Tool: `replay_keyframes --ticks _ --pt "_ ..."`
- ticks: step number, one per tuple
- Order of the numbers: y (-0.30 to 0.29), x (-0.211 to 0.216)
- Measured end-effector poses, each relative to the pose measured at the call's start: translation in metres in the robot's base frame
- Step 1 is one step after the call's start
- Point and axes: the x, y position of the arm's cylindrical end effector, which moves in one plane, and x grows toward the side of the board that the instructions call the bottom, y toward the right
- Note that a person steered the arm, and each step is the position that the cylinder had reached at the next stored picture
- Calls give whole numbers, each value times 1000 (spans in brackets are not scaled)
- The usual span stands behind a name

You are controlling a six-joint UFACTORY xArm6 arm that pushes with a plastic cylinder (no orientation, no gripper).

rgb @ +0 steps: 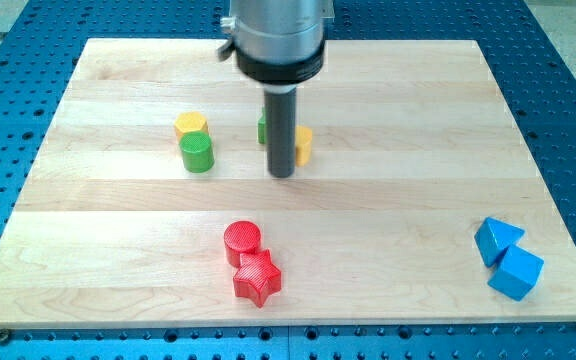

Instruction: Put the green blocks at the bottom left of the board

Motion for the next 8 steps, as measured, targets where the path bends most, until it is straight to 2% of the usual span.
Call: replay_keyframes --ticks 2,3,6,8 --pt "64 -24" --pt "73 -56" --pt "4 -70" --pt "-7 -76"
